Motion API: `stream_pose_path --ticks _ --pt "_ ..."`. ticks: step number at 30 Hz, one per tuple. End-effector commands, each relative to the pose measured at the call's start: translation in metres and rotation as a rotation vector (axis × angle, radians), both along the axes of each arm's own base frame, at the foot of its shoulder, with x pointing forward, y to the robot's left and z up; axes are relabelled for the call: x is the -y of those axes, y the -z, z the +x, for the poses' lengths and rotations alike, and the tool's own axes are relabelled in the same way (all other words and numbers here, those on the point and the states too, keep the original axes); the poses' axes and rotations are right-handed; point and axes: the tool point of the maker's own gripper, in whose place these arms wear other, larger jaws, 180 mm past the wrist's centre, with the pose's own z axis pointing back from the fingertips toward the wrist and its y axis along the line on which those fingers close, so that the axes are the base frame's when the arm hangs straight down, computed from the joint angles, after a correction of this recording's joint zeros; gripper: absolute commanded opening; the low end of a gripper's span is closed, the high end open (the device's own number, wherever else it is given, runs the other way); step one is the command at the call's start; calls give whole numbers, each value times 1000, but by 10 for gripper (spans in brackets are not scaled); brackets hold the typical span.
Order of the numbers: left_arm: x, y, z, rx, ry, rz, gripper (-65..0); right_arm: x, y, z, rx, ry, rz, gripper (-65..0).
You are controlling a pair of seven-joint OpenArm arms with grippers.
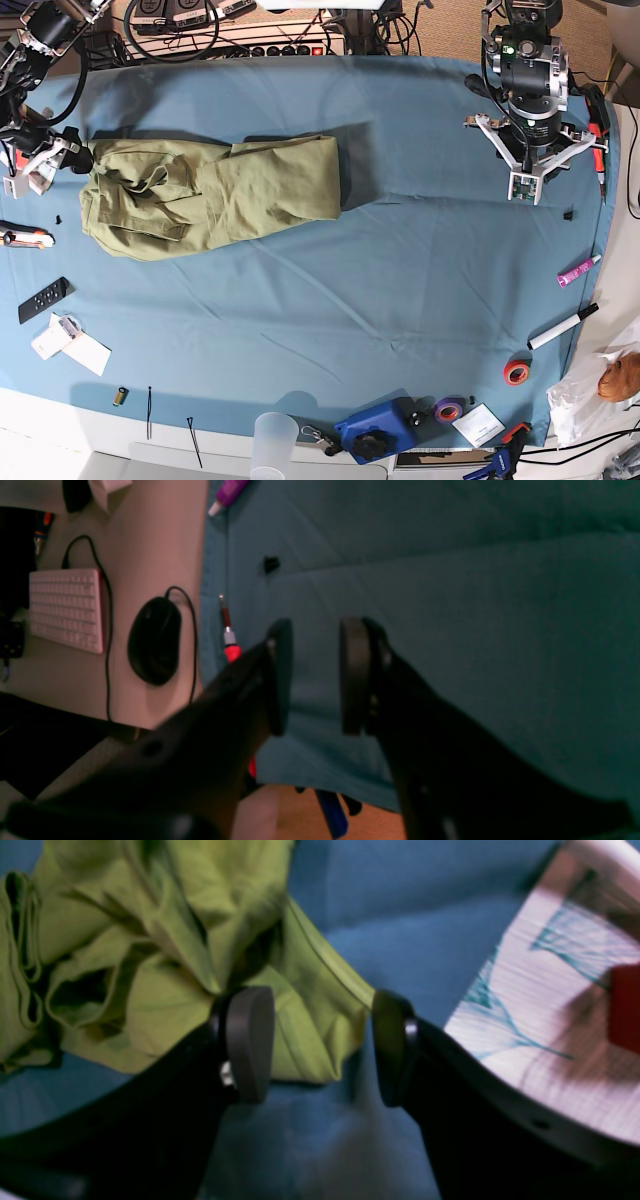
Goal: Layout the t-shirt on the table in an organized manner, then fold the t-shirt properly
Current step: 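Release the collar end and reposition the right gripper above it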
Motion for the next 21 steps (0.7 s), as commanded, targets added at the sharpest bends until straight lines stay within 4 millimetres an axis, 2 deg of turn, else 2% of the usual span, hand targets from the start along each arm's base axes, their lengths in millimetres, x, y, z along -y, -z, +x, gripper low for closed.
stream_pose_path --ticks 1,5,13,15,18,21 --pt "-3 -10 3 38 0 16 -500 5 -12 8 44 3 -18 -334" --pt "-2 -10 3 40 1 16 -500 -4 -3 8 50 18 10 -334" --pt "-4 -11 4 40 6 26 -500 -6 32 0 5 109 116 -334" --pt "-5 -11 4 41 9 31 -500 -9 28 3 34 111 150 -334" --pt "-4 -11 4 38 9 26 -500 -11 9 13 117 94 190 -334" --pt "-4 -10 4 38 10 23 -500 1 -7 20 163 102 165 -334"
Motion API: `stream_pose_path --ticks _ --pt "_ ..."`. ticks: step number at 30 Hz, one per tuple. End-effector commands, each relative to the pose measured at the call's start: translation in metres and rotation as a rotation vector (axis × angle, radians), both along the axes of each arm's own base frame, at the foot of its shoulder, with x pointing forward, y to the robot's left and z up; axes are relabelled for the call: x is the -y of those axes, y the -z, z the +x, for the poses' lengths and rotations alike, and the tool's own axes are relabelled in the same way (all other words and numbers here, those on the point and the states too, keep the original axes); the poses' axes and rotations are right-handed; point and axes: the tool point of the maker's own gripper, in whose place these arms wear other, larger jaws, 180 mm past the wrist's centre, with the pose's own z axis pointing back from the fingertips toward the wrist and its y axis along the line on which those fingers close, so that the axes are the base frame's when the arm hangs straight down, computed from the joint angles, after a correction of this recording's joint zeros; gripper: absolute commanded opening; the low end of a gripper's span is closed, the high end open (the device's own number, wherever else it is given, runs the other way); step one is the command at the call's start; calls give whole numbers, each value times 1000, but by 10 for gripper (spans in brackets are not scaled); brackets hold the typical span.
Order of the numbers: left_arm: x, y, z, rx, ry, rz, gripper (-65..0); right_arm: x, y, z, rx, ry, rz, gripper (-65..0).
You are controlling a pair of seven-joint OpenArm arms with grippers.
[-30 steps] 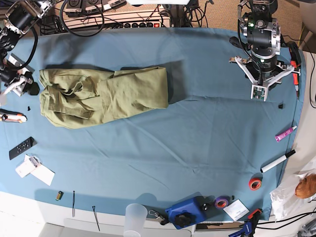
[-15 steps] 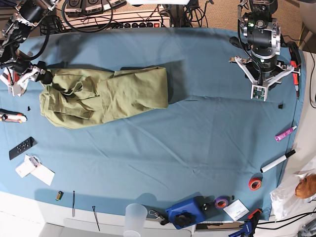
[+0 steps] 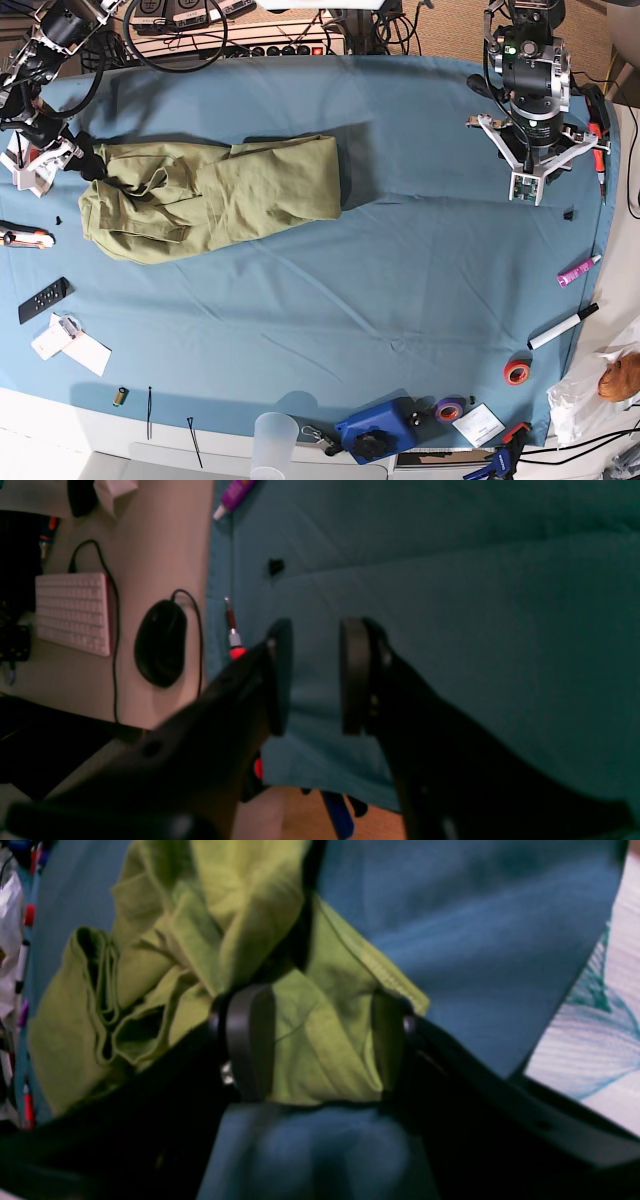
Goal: Layout the t-shirt on the table in an organized manner, then fold the t-shirt properly
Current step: 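Release the collar end and reposition the right gripper above it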
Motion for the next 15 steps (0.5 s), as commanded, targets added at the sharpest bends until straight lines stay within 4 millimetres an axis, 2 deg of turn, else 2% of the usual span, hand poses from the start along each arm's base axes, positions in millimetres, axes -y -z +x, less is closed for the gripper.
stream_pose_path --ticks 1,4,10,15 --pt "-1 -9 3 39 3 10 -500 18 -24 11 62 17 -48 -334" --pt "-1 -10 3 39 2 10 -500 30 -33 12 85 51 -65 -334" --pt "-2 -9 3 36 1 10 -500 41 -26 11 51 76 -137 -334" --pt "-2 -9 3 37 1 11 -500 40 -17 8 14 70 -153 -334"
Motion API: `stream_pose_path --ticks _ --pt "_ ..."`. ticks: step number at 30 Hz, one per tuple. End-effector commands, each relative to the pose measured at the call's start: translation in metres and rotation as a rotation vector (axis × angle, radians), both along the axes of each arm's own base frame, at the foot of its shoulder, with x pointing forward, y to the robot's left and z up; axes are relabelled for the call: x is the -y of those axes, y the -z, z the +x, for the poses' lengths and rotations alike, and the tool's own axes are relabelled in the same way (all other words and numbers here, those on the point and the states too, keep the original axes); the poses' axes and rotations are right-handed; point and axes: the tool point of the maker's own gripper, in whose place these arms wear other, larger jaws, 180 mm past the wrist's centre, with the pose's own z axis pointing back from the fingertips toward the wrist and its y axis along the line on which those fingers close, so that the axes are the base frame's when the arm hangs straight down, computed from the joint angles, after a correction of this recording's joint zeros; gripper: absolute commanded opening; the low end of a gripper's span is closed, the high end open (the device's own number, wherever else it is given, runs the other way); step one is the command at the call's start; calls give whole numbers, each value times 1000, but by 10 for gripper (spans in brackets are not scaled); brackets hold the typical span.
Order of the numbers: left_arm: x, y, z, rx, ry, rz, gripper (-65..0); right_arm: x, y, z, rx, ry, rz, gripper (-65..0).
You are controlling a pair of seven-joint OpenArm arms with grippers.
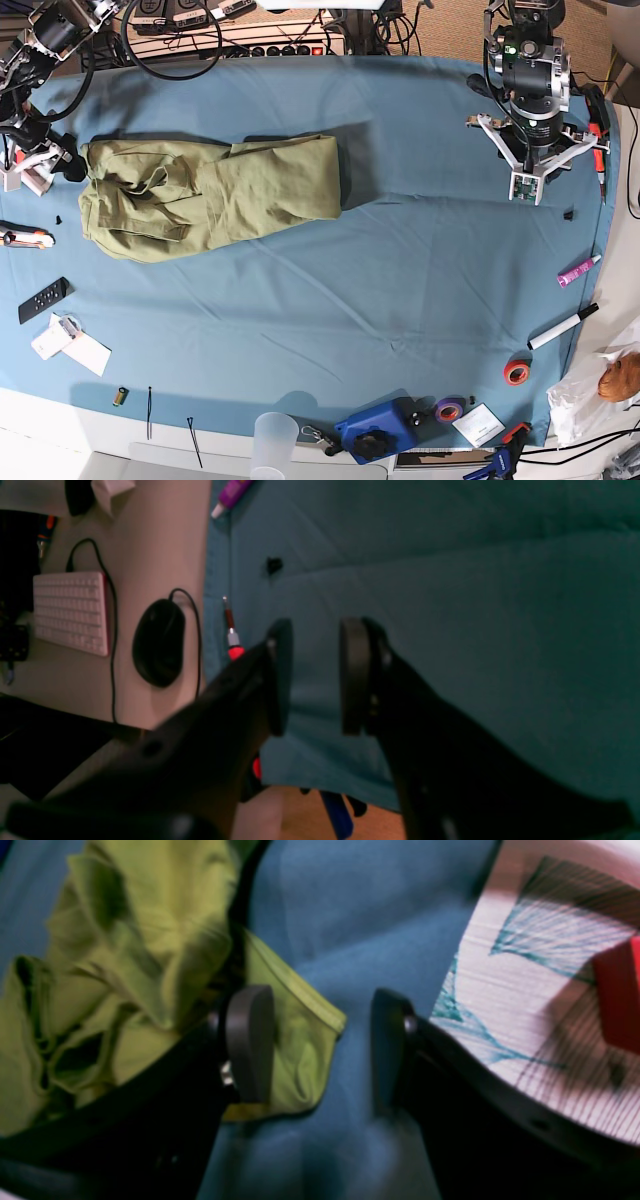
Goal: Layout the t-shirt on the table in an organized manner, then fold the t-shirt properly
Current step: 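Release the collar end and reposition the right gripper above it, then grasp the collar end with the right gripper and fold it toward the hem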
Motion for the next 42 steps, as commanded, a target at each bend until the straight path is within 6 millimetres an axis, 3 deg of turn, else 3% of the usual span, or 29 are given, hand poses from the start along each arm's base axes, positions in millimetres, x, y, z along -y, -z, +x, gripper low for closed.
stream_pose_path --ticks 1,12,17,26,35,42 --pt "-2 -9 3 37 1 13 -500 7 -15 9 50 3 -27 -334" --pt "-1 -10 4 42 4 13 -500 -9 30 -8 -15 58 165 -334" --pt "-1 -12 6 56 9 13 -500 -19 41 -13 -32 65 235 -334" --pt "-1 -12 6 56 10 13 -500 -26 25 5 55 58 293 -335" --pt "-1 -12 6 56 10 13 -500 -58 23 37 131 45 375 -335" --pt "0 -13 6 59 11 13 -500 -61 14 48 177 40 400 -335"
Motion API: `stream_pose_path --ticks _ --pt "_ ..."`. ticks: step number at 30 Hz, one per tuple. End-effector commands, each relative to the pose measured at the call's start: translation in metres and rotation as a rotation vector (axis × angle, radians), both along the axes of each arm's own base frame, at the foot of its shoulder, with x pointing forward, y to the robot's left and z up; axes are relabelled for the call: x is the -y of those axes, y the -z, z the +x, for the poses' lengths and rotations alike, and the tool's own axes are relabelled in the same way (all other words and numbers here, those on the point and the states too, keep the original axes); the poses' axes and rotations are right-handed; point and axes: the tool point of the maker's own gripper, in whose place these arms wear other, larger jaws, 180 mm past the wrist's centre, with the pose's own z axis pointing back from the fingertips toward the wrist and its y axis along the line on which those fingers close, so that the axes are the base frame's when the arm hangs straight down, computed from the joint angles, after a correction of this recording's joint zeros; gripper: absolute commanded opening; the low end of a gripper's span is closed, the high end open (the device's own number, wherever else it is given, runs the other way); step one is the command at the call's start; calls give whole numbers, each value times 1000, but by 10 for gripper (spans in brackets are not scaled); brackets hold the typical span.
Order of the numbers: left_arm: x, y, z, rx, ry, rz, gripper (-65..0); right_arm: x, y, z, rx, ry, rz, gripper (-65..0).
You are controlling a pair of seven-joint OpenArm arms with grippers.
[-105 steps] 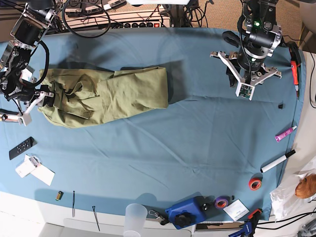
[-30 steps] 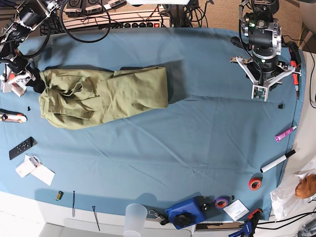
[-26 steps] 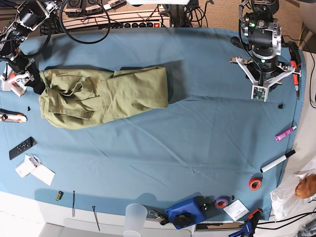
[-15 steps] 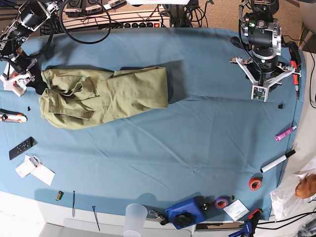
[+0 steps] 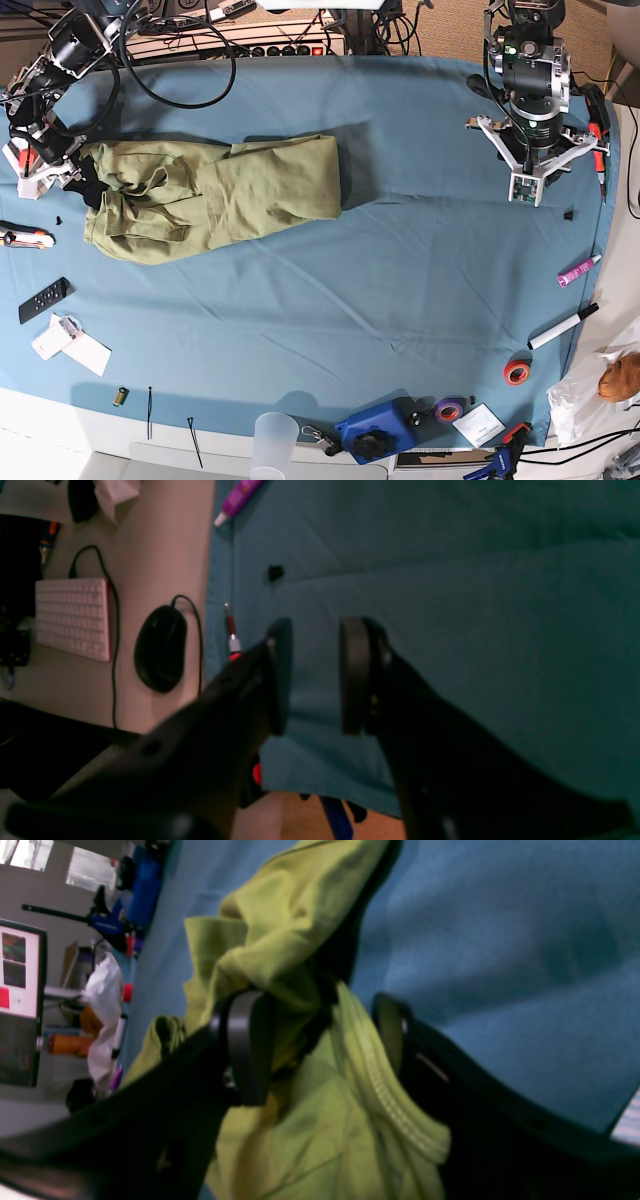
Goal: Layout the t-shirt on the table in an organized manner, then fold the t-shirt properly
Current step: 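Grasp the collar end with the right gripper and fold it toward the hem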
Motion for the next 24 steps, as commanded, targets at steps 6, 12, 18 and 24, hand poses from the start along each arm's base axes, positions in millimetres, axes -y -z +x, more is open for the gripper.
stream_pose_path --ticks 6,12,18,24 --pt "3 -8 4 36 13 -21 -500 -22 -6 22 2 -78 15 -335" --pt "6 -6 4 33 17 -36 -500 -41 1 36 -19 -150 -38 -335" --pt "6 -7 4 34 18 -36 -500 -39 17 28 -100 -179 -105 -542" --pt "6 -6 4 33 17 -36 -500 -37 15 28 -101 -183 -121 -650"
